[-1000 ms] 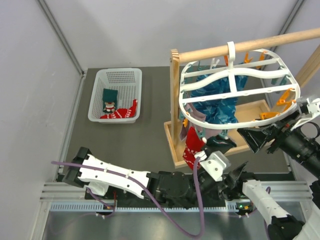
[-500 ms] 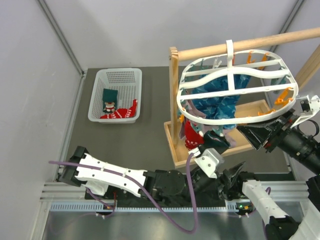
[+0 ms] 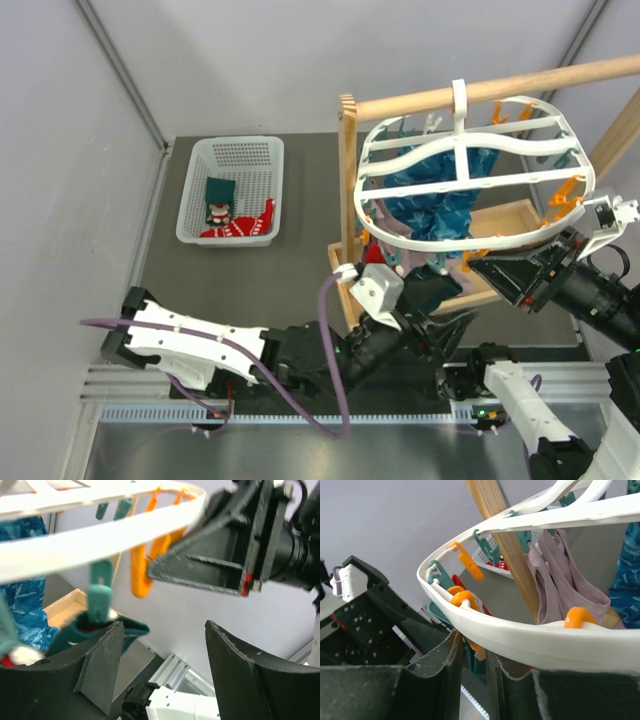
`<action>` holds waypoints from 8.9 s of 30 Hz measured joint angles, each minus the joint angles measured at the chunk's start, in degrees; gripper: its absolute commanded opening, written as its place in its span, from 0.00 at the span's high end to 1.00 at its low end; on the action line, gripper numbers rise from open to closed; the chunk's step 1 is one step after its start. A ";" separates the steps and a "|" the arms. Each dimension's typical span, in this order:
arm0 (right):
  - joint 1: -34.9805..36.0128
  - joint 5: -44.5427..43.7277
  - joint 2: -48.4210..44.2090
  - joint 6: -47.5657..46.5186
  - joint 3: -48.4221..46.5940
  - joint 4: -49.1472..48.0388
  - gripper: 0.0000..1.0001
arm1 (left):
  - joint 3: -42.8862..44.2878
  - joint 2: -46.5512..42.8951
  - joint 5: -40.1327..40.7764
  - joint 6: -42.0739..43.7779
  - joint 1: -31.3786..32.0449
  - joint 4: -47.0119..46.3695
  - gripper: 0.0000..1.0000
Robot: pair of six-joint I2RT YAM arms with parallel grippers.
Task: Clip the socks to the hanger
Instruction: Open the clamp at the hanger, then pick up the sock from the bin.
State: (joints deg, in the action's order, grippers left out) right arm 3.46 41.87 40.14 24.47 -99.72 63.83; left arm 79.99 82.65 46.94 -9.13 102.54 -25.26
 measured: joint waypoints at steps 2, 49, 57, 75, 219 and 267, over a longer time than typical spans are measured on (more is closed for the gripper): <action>0.00 0.37 -0.31 0.70 0.00 0.00 0.93 | -0.96 -1.70 -0.42 -1.09 -0.68 -0.46 0.28; -0.26 -0.39 -1.42 -4.55 -4.46 10.80 0.52 | 0.79 4.00 -10.64 -7.78 -6.45 0.31 1.00; -0.26 -6.14 0.11 -7.85 -9.22 12.98 0.48 | 12.44 12.98 1.14 2.71 -2.78 3.48 1.00; -0.26 -13.90 2.69 -8.85 -12.63 16.48 0.48 | 24.41 23.04 15.52 21.00 0.04 1.20 1.00; -0.94 -11.21 -0.02 -7.98 -3.76 13.33 1.00 | -22.93 -24.61 -0.11 -31.98 -60.98 63.36 0.33; 0.20 -11.04 -0.15 -7.96 -1.51 12.85 1.00 | -3.65 25.24 -45.88 -21.11 -92.85 42.66 1.00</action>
State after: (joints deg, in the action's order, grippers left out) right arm 3.66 30.83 39.99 16.51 -101.23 76.69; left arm 76.34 107.90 1.06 -30.24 9.69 17.41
